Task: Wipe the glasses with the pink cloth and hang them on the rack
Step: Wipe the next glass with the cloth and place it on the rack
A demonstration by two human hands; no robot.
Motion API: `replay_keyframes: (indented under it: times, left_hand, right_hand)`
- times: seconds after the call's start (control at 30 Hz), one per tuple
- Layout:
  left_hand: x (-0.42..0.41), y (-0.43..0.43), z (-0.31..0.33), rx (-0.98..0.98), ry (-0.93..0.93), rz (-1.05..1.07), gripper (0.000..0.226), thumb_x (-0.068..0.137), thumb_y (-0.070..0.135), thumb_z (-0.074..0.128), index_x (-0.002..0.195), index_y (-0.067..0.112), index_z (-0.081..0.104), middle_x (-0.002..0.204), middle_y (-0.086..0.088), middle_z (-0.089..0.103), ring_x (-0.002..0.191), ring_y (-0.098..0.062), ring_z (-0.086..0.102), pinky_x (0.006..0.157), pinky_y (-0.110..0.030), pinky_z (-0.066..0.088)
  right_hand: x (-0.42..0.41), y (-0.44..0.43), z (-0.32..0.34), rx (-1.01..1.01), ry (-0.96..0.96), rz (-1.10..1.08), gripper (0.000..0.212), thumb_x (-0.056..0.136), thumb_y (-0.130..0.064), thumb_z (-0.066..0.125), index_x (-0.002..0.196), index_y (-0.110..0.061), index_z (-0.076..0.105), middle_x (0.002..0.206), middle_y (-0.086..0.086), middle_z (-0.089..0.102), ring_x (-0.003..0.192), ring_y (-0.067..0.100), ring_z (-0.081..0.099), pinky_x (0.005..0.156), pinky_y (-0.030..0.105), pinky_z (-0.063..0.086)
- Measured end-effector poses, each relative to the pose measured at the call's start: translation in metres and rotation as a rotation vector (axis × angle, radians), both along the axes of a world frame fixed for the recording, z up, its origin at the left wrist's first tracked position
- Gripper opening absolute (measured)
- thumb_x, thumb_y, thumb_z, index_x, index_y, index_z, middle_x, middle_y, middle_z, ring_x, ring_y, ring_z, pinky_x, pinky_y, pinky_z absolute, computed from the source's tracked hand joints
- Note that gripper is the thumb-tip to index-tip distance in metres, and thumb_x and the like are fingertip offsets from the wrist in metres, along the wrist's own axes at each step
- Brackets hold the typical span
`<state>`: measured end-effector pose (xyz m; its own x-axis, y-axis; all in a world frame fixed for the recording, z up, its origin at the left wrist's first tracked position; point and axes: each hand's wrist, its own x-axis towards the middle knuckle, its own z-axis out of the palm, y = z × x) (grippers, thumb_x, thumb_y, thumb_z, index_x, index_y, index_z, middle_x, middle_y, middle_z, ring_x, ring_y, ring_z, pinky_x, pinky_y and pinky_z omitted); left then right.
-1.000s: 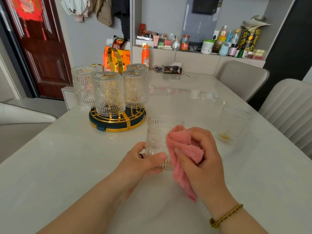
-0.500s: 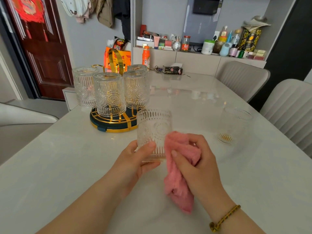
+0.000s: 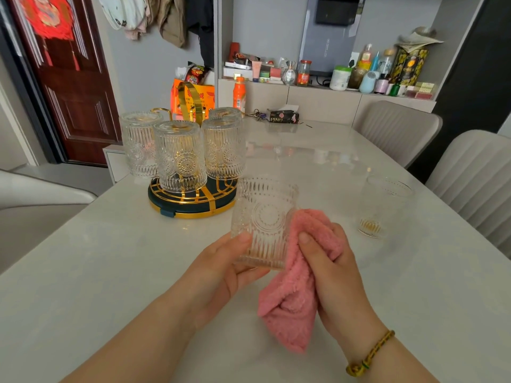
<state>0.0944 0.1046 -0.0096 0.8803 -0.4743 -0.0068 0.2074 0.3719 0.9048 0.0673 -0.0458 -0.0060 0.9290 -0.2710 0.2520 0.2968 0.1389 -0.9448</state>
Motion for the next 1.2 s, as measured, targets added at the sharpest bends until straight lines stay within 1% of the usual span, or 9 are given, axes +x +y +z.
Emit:
replay_keyframes:
  times: [0.1,0.2,0.4,0.53,0.63,0.73,0.9,1.07,1.2]
  left_hand:
    - [-0.002,0.0,0.002,0.097,-0.027,0.011,0.044,0.063,0.039,0.067,0.101,0.018,0.065,0.102,-0.001,0.072,0.096,-0.013,0.067,0.08,-0.023,0.055]
    - [-0.002,0.0,0.001,0.157,-0.056,0.072,0.039,0.075,0.044,0.064,0.102,0.016,0.064,0.099,-0.002,0.073,0.093,-0.013,0.068,0.076,-0.021,0.055]
    - [-0.001,-0.004,-0.003,0.233,-0.076,0.148,0.059,0.057,0.044,0.067,0.109,0.018,0.058,0.099,-0.006,0.071,0.088,-0.016,0.069,0.075,-0.023,0.056]
    - [-0.002,-0.006,-0.01,0.317,-0.126,0.122,0.106,0.026,0.062,0.083,0.117,0.014,0.055,0.105,-0.007,0.07,0.096,-0.022,0.068,0.086,-0.037,0.054]
    - [-0.001,-0.007,-0.009,0.283,-0.1,0.097,0.1,0.032,0.046,0.083,0.12,0.01,0.053,0.108,-0.01,0.069,0.097,-0.026,0.067,0.086,-0.037,0.054]
    - [-0.002,-0.009,-0.008,0.182,-0.052,0.023,0.096,0.032,0.036,0.085,0.118,0.008,0.053,0.113,-0.014,0.067,0.099,-0.029,0.066,0.083,-0.034,0.055]
    - [-0.007,-0.007,0.0,0.008,-0.035,-0.043,0.099,0.028,0.05,0.088,0.112,0.008,0.058,0.108,-0.011,0.07,0.097,-0.024,0.068,0.074,-0.024,0.055]
    - [0.0,-0.003,-0.002,-0.027,0.021,0.045,0.086,0.03,0.039,0.087,0.107,0.009,0.062,0.099,-0.008,0.072,0.087,-0.017,0.07,0.071,-0.026,0.057]
    - [-0.004,-0.006,-0.002,0.119,-0.046,-0.02,0.073,0.047,0.038,0.071,0.113,0.01,0.057,0.103,-0.008,0.071,0.091,-0.019,0.069,0.078,-0.026,0.056]
  right_hand:
    - [-0.001,0.0,0.001,-0.025,-0.034,-0.037,0.015,0.063,-0.027,0.06,0.077,-0.026,0.056,0.067,-0.016,0.064,0.067,0.002,0.059,0.064,0.02,0.05]
    - [-0.001,-0.001,0.001,-0.078,-0.08,-0.077,0.013,0.064,-0.027,0.06,0.075,-0.029,0.055,0.068,-0.019,0.064,0.064,-0.002,0.057,0.062,0.016,0.049]
    - [-0.006,0.002,0.002,-0.226,-0.173,-0.197,0.021,0.07,-0.021,0.066,0.08,-0.03,0.05,0.076,-0.02,0.063,0.069,-0.01,0.056,0.06,0.004,0.042]
    - [-0.009,0.009,0.001,-0.434,-0.251,-0.178,0.025,0.061,-0.042,0.06,0.082,-0.054,0.051,0.091,-0.017,0.055,0.082,-0.005,0.054,0.07,0.004,0.04]
    - [-0.01,0.005,0.008,-0.545,-0.317,-0.155,0.029,0.065,-0.044,0.056,0.086,-0.062,0.048,0.096,-0.03,0.052,0.088,-0.007,0.052,0.073,0.003,0.038]
    - [-0.009,-0.005,0.013,-0.521,-0.312,-0.206,0.025,0.066,-0.042,0.059,0.086,-0.056,0.051,0.094,-0.026,0.055,0.087,-0.008,0.053,0.072,0.003,0.039]
    - [-0.004,-0.011,0.009,-0.303,-0.173,-0.162,0.024,0.08,-0.01,0.065,0.078,-0.031,0.053,0.072,-0.025,0.064,0.067,-0.011,0.056,0.06,0.004,0.042]
    - [-0.01,-0.001,0.006,-0.477,-0.232,-0.086,0.018,0.067,-0.033,0.067,0.079,-0.025,0.056,0.082,-0.012,0.061,0.076,-0.002,0.058,0.065,0.006,0.043]
    - [-0.014,0.002,0.011,-0.606,-0.379,-0.168,0.017,0.069,-0.038,0.059,0.084,-0.041,0.054,0.094,-0.027,0.052,0.086,-0.006,0.053,0.072,0.003,0.039]
